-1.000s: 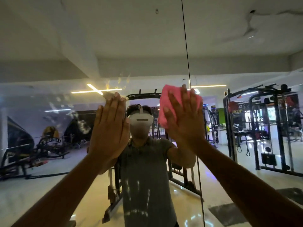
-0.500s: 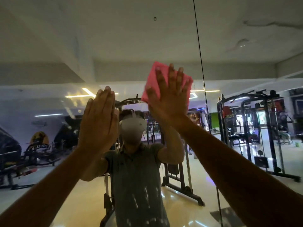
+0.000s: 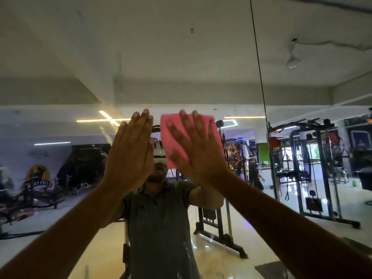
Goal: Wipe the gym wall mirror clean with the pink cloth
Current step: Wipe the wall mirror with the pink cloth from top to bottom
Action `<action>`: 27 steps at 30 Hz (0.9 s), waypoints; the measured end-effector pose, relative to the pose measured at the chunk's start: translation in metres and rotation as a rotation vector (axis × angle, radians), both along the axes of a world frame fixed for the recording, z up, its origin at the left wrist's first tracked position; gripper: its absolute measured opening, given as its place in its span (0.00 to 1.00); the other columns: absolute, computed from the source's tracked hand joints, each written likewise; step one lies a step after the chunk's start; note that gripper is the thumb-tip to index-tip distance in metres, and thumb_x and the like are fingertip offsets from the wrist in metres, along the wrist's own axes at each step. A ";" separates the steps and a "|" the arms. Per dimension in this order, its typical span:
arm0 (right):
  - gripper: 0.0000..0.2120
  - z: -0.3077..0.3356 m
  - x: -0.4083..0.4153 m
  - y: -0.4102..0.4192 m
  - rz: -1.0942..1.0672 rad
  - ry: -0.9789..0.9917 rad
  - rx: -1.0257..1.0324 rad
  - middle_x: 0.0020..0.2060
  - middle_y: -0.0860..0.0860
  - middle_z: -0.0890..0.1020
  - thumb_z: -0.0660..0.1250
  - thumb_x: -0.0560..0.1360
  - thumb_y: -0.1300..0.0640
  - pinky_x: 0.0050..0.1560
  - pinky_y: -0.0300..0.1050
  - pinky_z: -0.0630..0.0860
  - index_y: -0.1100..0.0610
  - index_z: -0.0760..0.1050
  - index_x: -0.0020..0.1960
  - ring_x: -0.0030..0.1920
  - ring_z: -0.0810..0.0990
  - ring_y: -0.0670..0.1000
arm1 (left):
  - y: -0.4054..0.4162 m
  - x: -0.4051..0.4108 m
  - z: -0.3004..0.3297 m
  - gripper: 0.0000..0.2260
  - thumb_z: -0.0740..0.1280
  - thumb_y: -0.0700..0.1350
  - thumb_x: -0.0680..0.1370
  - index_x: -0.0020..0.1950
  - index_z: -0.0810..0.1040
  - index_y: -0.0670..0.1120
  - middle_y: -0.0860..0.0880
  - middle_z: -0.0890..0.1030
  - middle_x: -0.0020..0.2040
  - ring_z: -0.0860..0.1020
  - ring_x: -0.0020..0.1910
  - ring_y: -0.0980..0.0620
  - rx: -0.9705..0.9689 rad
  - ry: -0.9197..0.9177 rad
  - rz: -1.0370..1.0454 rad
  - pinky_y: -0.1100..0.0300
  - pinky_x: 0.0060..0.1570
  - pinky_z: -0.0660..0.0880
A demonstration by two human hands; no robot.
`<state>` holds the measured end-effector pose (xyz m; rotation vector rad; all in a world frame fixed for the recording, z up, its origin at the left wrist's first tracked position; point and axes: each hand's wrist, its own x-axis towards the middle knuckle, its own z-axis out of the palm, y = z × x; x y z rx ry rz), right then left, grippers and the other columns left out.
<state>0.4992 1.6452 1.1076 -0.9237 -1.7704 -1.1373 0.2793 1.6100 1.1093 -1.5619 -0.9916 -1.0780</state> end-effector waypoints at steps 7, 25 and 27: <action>0.35 0.019 0.038 0.007 0.017 0.353 -0.073 0.89 0.59 0.49 0.46 0.87 0.35 0.84 0.78 0.44 0.48 0.47 0.90 0.88 0.47 0.67 | 0.001 -0.006 0.001 0.26 0.53 0.50 0.89 0.85 0.65 0.41 0.42 0.65 0.85 0.62 0.85 0.40 -0.023 0.012 -0.001 0.33 0.82 0.61; 0.34 -0.002 0.071 0.019 0.012 0.104 -0.019 0.89 0.57 0.43 0.47 0.89 0.36 0.83 0.80 0.49 0.47 0.42 0.90 0.88 0.41 0.65 | -0.001 0.009 -0.009 0.28 0.45 0.53 0.88 0.87 0.61 0.45 0.42 0.56 0.88 0.51 0.88 0.40 -0.050 0.006 0.094 0.34 0.84 0.54; 0.33 -0.002 0.047 0.012 0.001 0.191 -0.030 0.89 0.56 0.42 0.45 0.89 0.37 0.83 0.79 0.46 0.47 0.44 0.90 0.88 0.41 0.65 | -0.002 0.008 -0.009 0.27 0.47 0.52 0.88 0.87 0.61 0.45 0.42 0.56 0.88 0.52 0.88 0.40 -0.056 0.000 0.094 0.35 0.85 0.53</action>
